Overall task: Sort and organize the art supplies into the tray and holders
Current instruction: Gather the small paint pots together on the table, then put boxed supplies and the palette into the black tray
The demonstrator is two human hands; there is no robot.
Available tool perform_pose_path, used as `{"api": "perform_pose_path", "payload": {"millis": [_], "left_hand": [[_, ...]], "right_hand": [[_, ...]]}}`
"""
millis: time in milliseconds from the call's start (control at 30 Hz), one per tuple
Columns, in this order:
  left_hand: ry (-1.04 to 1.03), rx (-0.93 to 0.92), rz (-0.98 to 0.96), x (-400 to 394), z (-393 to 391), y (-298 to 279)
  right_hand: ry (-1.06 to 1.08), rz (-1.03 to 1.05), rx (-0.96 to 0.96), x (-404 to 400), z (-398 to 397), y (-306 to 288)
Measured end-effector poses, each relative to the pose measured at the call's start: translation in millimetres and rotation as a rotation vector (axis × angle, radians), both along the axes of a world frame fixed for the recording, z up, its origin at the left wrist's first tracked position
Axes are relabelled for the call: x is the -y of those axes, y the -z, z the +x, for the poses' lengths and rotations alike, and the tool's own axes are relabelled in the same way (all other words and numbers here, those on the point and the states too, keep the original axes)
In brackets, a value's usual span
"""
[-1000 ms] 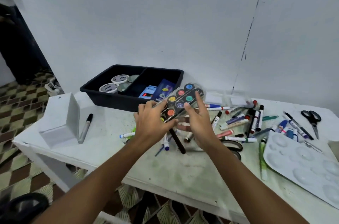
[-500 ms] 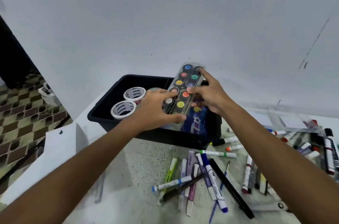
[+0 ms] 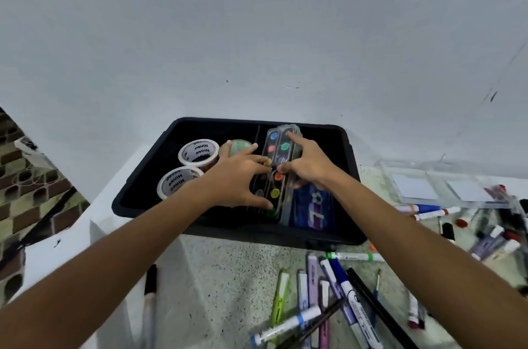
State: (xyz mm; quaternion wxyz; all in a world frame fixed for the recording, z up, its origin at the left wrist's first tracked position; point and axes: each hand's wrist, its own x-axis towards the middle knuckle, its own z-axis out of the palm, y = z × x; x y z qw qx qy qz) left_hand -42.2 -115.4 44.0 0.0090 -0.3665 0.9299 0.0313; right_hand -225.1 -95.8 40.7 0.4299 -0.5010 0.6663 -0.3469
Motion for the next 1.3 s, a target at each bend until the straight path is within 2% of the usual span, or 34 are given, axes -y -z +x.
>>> {"api": "perform_pose_path", "payload": {"millis": [167,267,567,767,900,1000,1133,1300], "left_hand": [[0.028,0.077,0.101,4,-3,4],[0.034,0.09,0.129,4,-2,4],[0.149,0.202,0.039,2,-19,7],[0.223,0.273,-0.03,-1,-33,10],[0.235,0.272,0.021,2,-30,13],[0.232,0.256,0.001,2,-31,14],[0.187,0.258,0.033,-4,-37,8],[0.083,0.215,0.086,-16,-48,3]], "right_hand": [[0.003,-0.001,-0.063,3,4,6],[-0.012,-0.038,-0.283,8,4,10],[-0.027,-0.039,-0.459,6,-6,27],[-0.122,-0.13,-0.726,-11,-13,25],[-0.241,-0.034,-0.952,-26,-20,25],[-0.308,0.008,-1.005,-39,-24,25],[-0.375,-0.087,-1.074,-59,-27,20],[-0.488,-0.234,-0.92,-85,-45,10]]}}
